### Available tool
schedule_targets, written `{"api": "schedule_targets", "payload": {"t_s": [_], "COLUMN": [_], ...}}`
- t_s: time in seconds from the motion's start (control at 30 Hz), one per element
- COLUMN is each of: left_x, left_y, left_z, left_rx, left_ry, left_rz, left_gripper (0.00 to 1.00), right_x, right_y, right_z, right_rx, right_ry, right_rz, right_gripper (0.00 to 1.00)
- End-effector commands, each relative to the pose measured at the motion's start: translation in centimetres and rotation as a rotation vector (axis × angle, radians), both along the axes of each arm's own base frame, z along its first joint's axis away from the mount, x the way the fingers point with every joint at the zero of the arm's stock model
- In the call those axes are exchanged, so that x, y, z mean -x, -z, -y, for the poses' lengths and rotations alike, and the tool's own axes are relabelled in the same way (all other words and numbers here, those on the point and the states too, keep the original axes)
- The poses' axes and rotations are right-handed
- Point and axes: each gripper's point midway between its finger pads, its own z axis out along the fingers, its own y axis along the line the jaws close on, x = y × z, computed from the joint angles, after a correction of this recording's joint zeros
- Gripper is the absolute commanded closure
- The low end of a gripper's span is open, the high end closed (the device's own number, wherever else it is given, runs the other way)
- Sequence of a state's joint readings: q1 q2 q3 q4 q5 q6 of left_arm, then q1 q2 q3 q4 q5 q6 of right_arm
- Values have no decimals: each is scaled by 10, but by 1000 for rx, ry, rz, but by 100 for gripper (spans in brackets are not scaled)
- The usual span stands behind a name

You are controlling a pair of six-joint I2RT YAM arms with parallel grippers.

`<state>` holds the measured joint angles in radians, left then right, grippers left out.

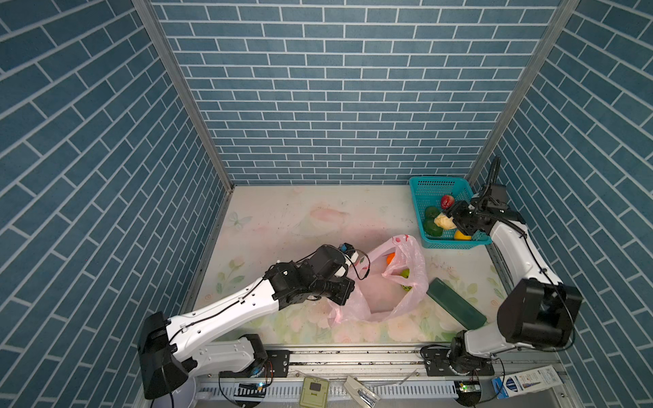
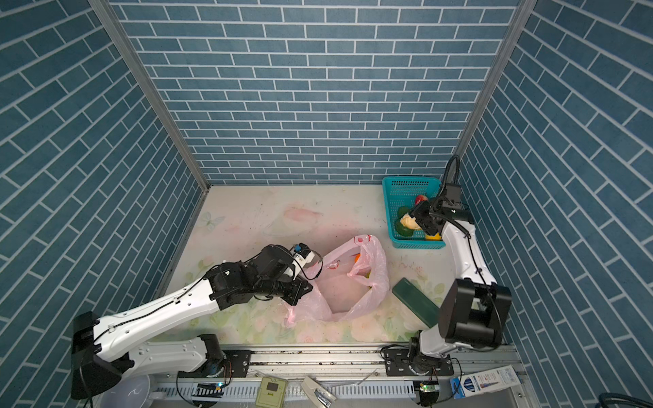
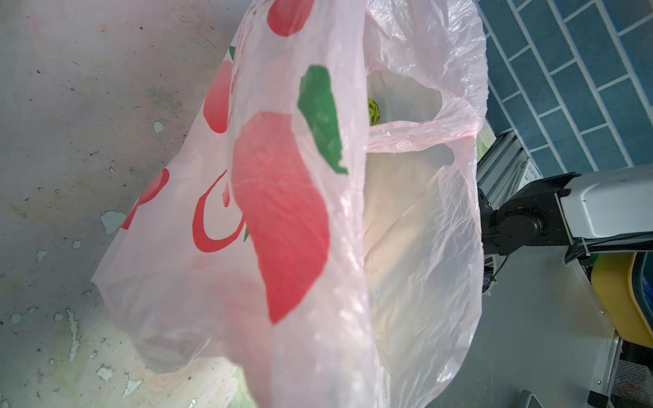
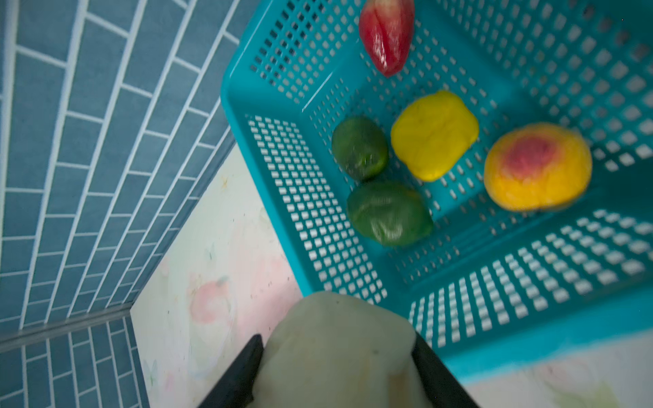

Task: Untie the knot of the plastic bag and take out the fruit
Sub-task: 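Lower the pale fruit into the teal basket and open the right gripper, then move the empty right gripper back into the bag toward the green fruit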

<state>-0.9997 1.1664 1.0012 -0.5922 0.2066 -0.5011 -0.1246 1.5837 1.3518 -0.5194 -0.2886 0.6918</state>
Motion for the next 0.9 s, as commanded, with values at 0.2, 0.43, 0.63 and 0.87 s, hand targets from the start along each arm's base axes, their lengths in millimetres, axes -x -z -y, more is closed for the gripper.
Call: {"api": "schedule_targets", "payload": {"t_s": [0.2, 0.43, 0.63, 0.87], "left_x": [-7, -10, -12, -13], "left_y": [-12, -15, -19, -20], "left_z": [2, 4, 2, 5], "left_rx": [16, 21, 21, 32], "left_ry": [-19, -38, -48, -47], "left_rz": [19, 18, 28, 32], "left_gripper": [100, 100, 100, 100], "right_x": [-103, -141, -146, -139], "right_y": [17, 48, 45, 40], "right_z": [44, 61, 65, 64], "right_rx": [48, 53, 76, 92], "right_ry": [35, 56, 56, 39], "right_rz": [78, 22, 10, 0], "right_gripper": [48, 40, 24, 19]}}
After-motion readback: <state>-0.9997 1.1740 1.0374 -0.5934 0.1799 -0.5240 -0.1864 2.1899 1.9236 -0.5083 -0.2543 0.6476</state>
